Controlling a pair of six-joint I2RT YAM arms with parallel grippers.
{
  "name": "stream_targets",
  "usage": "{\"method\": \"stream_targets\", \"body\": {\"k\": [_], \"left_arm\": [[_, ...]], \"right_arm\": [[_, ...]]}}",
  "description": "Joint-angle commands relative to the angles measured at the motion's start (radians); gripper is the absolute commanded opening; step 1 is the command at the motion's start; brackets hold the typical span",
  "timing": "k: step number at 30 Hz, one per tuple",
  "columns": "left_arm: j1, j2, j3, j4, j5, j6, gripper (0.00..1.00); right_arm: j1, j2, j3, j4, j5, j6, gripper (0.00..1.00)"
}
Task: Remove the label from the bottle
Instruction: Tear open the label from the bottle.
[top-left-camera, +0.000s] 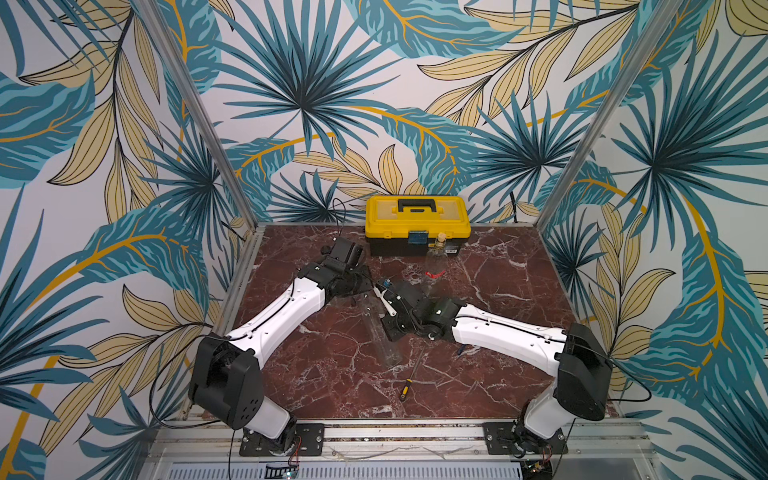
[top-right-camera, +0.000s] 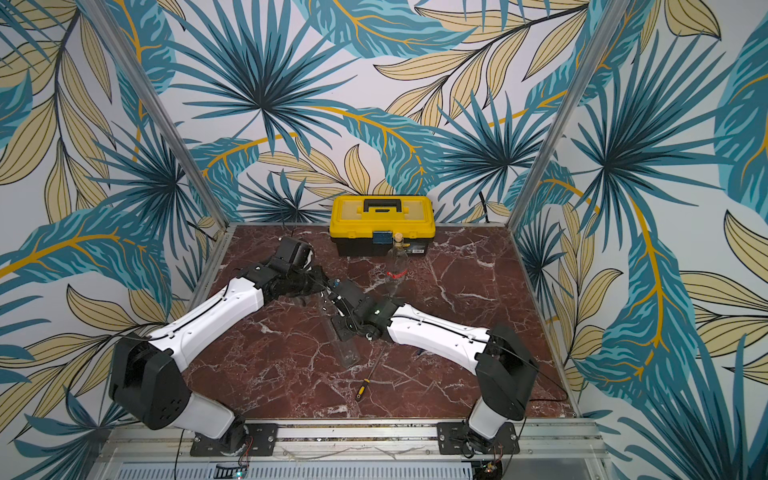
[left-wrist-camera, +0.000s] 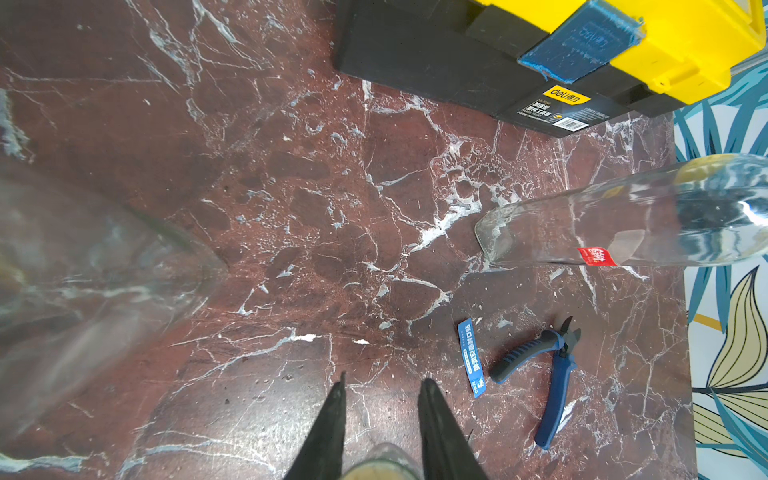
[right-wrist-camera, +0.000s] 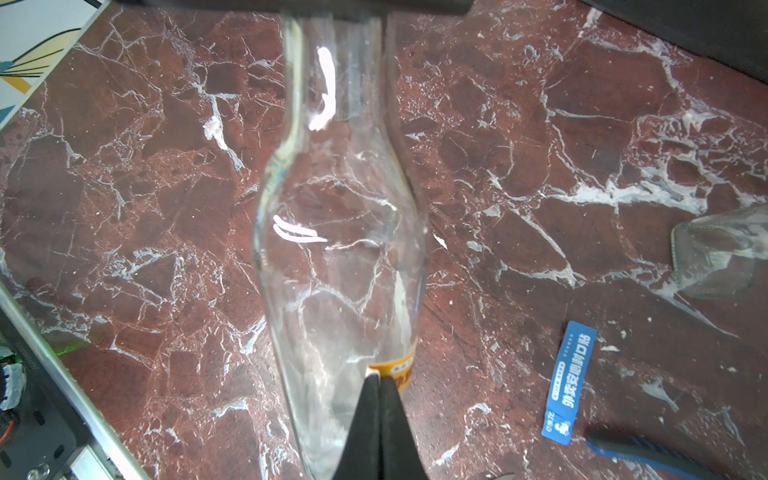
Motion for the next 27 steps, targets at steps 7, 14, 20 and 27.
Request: {"method": "stream_targets", "body": {"k": [7, 14, 20, 27], "left_arm": [[-0.005, -0.027, 0.003, -0.092, -0.024, 0.074, 0.00], [-0.004, -0.031, 0.001, -0.093, -0.023, 0.076, 0.00], [-0.004, -0.032, 0.002, -0.093, -0.024, 0.077, 0.00], [-0.005, -0.035, 0.001, -0.091, -0.024, 0.083, 0.00]], "right_arm": [[-0.008, -0.037, -0.027, -0.019, 0.079, -0.012, 0.00], [-0.007, -0.036, -0.029, -0.019, 0.084, -0.008, 0.00], [-0.006, -0.034, -0.027, -0.019, 0.089, -0.010, 0.00], [-0.005, -0.034, -0.025, -0.019, 0.107, -0.007, 0.00]]}}
